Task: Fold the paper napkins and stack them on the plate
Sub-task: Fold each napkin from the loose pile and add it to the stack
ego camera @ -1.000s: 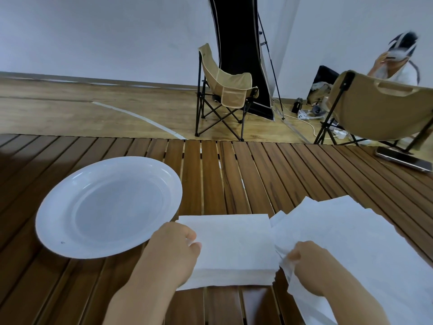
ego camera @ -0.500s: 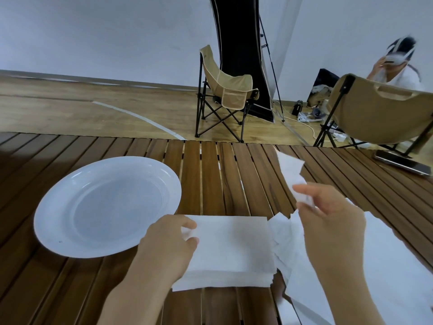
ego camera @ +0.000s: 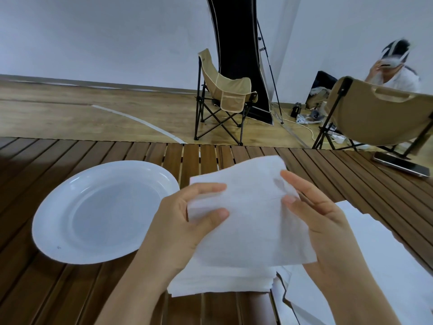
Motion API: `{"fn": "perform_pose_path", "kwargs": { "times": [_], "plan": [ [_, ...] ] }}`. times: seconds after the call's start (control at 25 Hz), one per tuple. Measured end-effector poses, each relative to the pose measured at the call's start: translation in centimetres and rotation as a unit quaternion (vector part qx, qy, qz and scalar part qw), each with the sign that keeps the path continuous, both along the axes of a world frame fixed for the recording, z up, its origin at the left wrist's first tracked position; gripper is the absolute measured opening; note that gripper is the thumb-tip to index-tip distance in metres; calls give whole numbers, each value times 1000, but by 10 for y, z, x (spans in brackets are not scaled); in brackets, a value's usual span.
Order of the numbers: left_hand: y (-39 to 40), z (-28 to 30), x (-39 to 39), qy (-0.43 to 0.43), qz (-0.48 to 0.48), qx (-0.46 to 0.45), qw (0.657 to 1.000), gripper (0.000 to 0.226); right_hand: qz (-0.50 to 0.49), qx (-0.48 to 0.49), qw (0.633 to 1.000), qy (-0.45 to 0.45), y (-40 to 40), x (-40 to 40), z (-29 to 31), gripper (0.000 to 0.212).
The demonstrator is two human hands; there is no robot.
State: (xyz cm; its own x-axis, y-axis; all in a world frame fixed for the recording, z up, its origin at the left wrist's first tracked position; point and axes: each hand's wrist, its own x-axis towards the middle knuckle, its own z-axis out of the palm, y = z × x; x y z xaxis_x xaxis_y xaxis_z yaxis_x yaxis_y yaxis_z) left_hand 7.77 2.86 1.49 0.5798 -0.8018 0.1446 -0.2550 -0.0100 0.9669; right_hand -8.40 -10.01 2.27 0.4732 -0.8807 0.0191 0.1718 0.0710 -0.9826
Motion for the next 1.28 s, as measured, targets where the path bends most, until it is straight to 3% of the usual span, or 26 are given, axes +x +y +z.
{"fn": "perform_pose_path", "kwargs": {
  "times": [0.08, 0.44, 0.72, 1.0, 1.28],
  "plan": [
    [0, -4, 2, -45, 43, 16, 998, 24, 5, -9, 1000, 20, -2, 1, -5, 34],
    [1, -12, 11, -146, 125, 63, 979, 11, -32, -141, 972, 187, 2, 4, -11, 21],
    [4, -9, 12, -203, 159, 62, 964, 5, -97, -208, 949, 219, -4, 5, -15, 15],
    [1, -13, 14, -193, 164, 64, 965, 7, -91, -152, 960, 217, 0, 13, -17, 11],
    [-6, -34, 19, -187, 182, 152, 953, 19, -92, -117, 935, 323, -6, 19, -45, 14]
  ]
}}
